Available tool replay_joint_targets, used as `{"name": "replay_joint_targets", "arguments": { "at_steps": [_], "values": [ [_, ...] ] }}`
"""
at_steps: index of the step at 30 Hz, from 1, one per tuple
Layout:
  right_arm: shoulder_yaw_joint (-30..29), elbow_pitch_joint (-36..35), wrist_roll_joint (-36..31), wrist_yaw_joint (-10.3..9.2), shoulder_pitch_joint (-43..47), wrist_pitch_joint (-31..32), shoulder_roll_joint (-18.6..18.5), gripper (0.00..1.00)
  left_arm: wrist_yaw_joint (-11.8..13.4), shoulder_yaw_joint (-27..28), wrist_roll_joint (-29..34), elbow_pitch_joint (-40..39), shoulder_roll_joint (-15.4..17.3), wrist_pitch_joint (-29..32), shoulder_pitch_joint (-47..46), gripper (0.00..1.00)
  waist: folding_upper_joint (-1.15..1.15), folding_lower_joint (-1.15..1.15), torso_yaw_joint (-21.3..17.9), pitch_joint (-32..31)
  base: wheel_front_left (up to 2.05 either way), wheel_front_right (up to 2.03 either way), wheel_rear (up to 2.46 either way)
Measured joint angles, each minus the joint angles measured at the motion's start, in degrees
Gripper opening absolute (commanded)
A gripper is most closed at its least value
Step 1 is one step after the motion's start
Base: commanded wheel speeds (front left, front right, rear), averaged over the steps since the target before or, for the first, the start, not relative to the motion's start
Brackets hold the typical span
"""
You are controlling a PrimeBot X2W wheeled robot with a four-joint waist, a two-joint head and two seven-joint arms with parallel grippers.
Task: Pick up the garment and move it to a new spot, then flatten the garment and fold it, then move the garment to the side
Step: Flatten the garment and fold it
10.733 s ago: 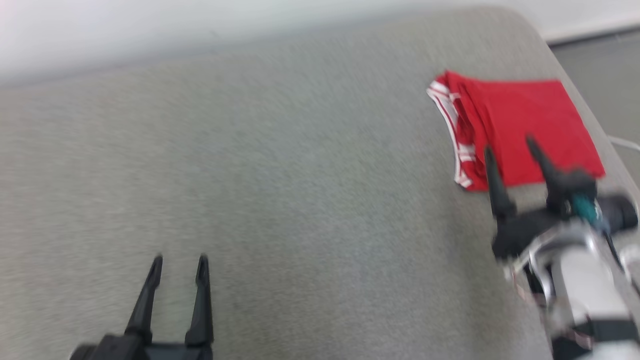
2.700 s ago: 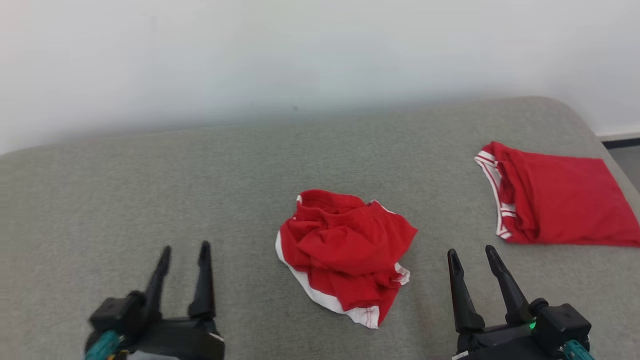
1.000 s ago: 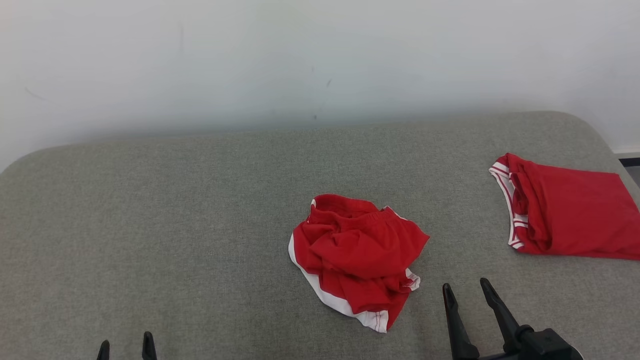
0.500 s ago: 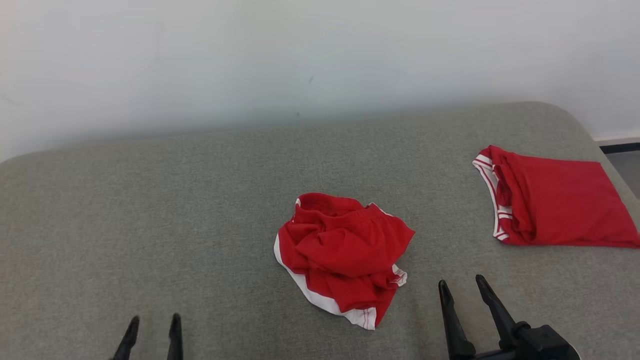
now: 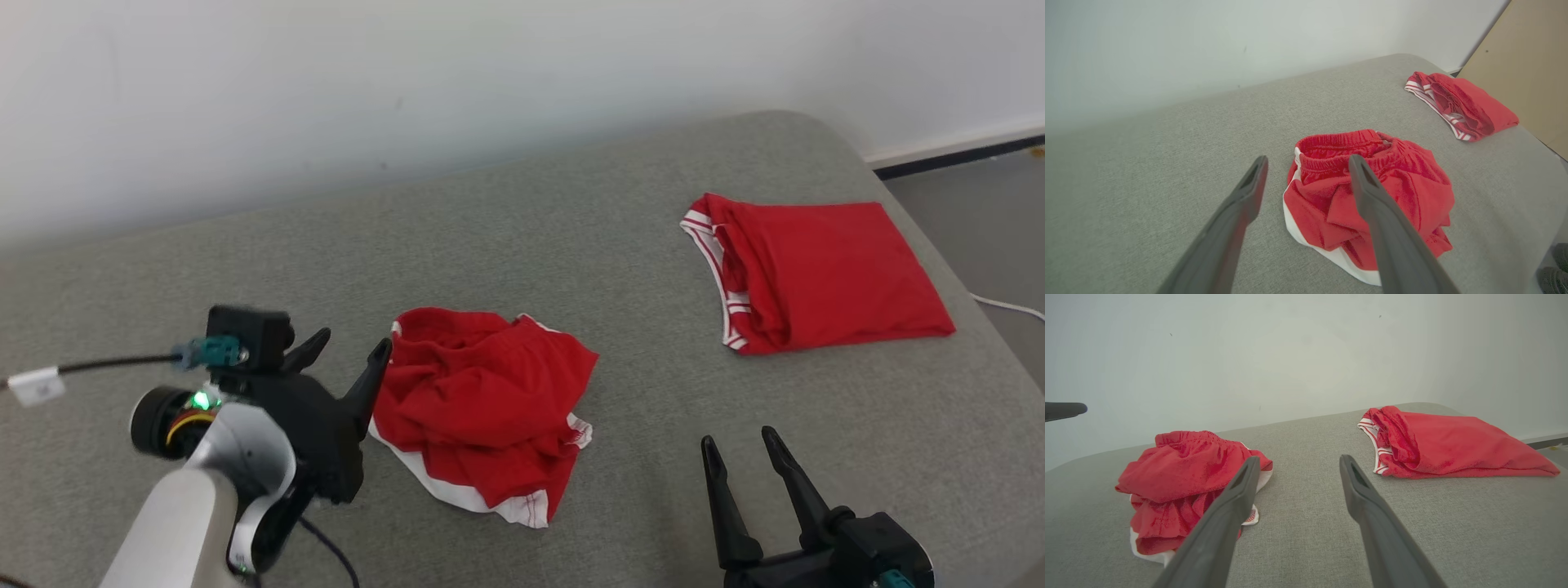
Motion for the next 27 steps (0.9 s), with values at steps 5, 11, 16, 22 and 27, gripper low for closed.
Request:
{"name": "replay_joint_targets", "arguments": {
  "at_steps": [5,11,16,22,27],
  "values": [
    [1.32,0.93,0.8,0.0,-0.15,-0.48,-0.02,1.0,-0.01,-3.9,-2.24,3.81,0.36,6.04,-7.39,1.0,0.0,0.0,-4.04,1.36,0.0,0.0,0.0],
    [1.59,1.57,1.96,0.0,-0.78,-1.12,-0.04,1.0,-0.01,-6.98,-3.42,7.66,-0.03,12.78,-11.21,1.0,0.0,0.0,-8.68,3.32,0.0,0.0,0.0],
    [1.85,2.08,2.37,0.0,-1.07,-1.4,-0.03,1.0,0.13,-8.72,-4.76,10.25,0.37,19.08,-12.63,1.0,0.0,0.0,-11.29,4.96,0.0,0.0,0.0],
    [2.49,2.48,2.9,0.0,-1.59,-1.58,-0.01,1.0,0.59,-10.31,-5.27,11.21,0.75,25.14,-14.2,1.0,0.0,0.01,-12.08,6.21,0.0,0.0,0.0],
    [2.44,2.48,3.31,0.0,-2.16,-1.62,-0.02,1.0,0.35,-11.59,-8.12,8.93,-0.38,27.43,-14.26,0.0,0.0,0.0,-11.27,6.43,0.0,0.0,0.0]
  ]
}}
